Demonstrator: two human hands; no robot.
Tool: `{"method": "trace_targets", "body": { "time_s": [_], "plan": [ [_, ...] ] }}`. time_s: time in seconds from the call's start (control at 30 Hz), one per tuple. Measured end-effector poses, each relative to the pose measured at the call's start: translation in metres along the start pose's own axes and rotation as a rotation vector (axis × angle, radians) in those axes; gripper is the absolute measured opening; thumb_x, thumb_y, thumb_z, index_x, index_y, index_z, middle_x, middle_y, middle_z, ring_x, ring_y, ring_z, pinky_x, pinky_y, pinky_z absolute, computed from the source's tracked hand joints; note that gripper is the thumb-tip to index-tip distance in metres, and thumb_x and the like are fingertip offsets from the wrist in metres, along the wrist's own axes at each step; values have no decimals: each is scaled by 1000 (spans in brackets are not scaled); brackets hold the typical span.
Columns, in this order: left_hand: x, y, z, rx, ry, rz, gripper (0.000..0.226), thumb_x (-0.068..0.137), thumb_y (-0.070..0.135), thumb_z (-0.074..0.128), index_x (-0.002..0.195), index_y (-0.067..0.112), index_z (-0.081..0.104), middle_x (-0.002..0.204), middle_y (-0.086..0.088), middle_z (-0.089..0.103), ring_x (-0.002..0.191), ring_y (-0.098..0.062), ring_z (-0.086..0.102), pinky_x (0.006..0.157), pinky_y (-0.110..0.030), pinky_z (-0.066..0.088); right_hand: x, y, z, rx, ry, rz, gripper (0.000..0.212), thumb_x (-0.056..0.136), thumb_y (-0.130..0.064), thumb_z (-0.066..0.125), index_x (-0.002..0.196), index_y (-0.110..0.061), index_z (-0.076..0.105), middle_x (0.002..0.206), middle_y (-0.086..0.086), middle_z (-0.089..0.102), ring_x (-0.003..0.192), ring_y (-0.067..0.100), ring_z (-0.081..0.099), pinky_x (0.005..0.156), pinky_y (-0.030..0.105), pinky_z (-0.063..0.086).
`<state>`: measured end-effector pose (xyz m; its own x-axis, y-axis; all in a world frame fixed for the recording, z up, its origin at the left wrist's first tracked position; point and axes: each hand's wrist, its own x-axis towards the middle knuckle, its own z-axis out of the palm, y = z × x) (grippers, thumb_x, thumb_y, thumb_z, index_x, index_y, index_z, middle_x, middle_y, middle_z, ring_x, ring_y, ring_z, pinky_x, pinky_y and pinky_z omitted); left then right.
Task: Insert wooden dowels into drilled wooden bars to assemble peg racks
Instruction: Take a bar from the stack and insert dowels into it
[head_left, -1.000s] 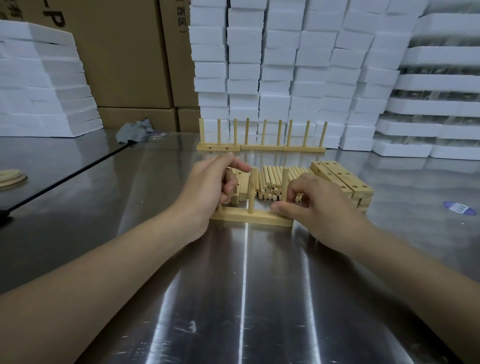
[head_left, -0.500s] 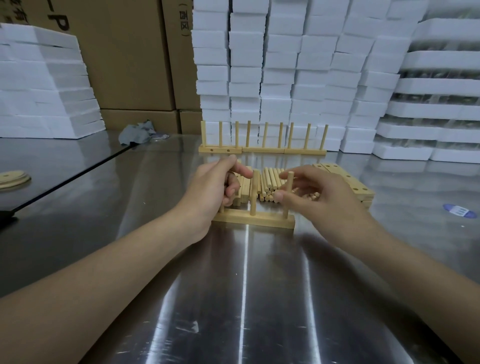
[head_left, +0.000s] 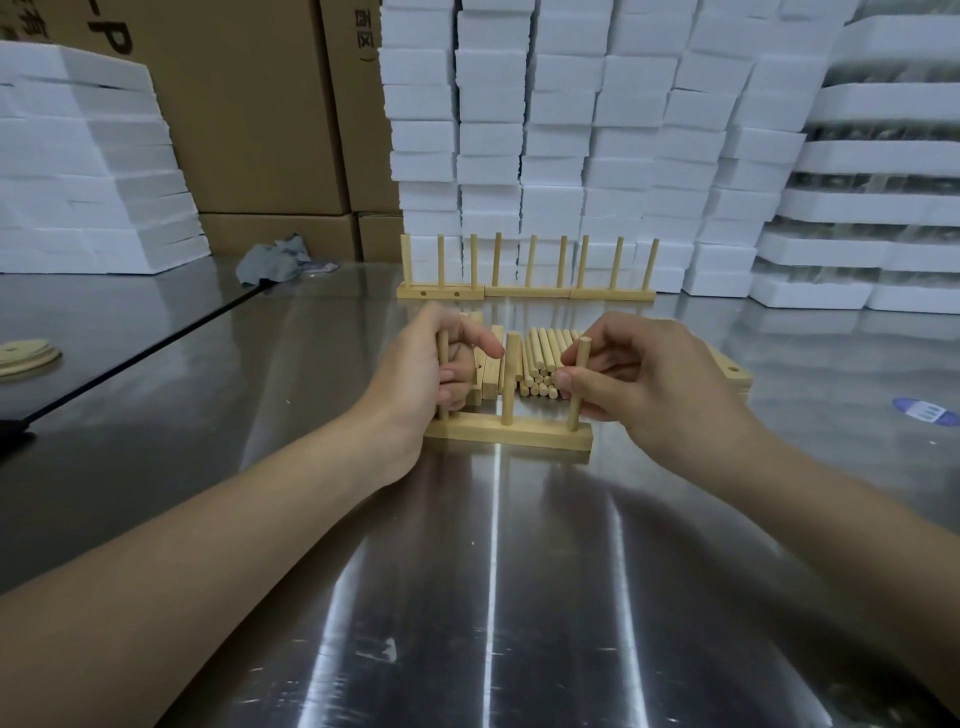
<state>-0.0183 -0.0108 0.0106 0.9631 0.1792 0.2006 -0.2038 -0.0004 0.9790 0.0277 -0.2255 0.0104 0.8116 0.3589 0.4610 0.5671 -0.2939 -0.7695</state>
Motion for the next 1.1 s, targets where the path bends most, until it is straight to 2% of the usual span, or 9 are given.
{"method": "trace_targets", "body": {
  "time_s": [0.13,0.23,0.3,0.47,0.6,0.67,0.8,0.97,1.1],
  "plan": [
    [0,0,-1,2,10,14,47,105,26,36,78,9,70,57,-1,34,50,-16,32,55,-31,31,-1,-1,2,-92,9,-26,13,91,-22,83,85,-23,72,83,-10,75,83,15,74,77,42,66],
    [0,-1,-3,7,68,63,48,108,31,40,78,11,73,62,-2,51,58,-17,54,59,-28,46,-9,1,3,-195,-6,-41,9,91,-29,81,88,-32,73,88,-22,74,86,0,70,77,17,58],
    [4,1,-8,43,166,142,51,111,35,38,81,12,73,72,-1,62,71,-13,62,69,-27,49,-14,0,2,-310,-53,-27,6,91,-38,79,88,-35,75,85,-19,74,85,-6,66,70,7,49],
    [21,6,-33,-38,445,208,50,113,33,39,79,11,68,71,-2,59,63,-5,56,72,-31,42,-6,-18,-9,-263,33,-25,11,92,-27,80,81,-26,79,78,-15,76,76,3,71,71,19,54],
    [33,0,-46,-37,529,145,48,113,31,42,75,12,66,67,-1,56,58,-3,54,71,-32,42,39,-45,-36,-197,140,-15,6,93,-25,79,88,-27,80,77,-13,78,73,1,74,69,12,55],
    [39,-4,-50,-55,545,127,48,112,30,45,72,14,66,64,1,56,58,-4,54,71,-34,42,75,-51,-47,-215,168,14,6,95,-28,78,89,-27,80,77,-12,79,73,3,75,70,15,58],
    [47,-12,-49,-76,522,120,47,109,31,51,69,14,68,62,2,56,60,-5,53,68,-34,40,153,-35,-50,-362,149,116,11,96,-27,78,90,-18,80,81,-1,79,80,17,76,84,38,62],
    [53,-21,-49,-45,452,156,41,91,43,51,67,13,66,65,-1,53,63,-8,53,68,-34,39,216,24,-28,-560,85,288,29,98,-21,76,74,-4,70,72,8,69,72,18,64,69,31,51],
    [57,-27,-51,-69,470,139,40,90,43,52,65,17,68,64,1,54,63,-8,52,68,-38,36,237,68,-19,-561,101,425,22,97,-13,74,91,8,75,90,21,77,89,31,73,89,42,57]
  ]
}}
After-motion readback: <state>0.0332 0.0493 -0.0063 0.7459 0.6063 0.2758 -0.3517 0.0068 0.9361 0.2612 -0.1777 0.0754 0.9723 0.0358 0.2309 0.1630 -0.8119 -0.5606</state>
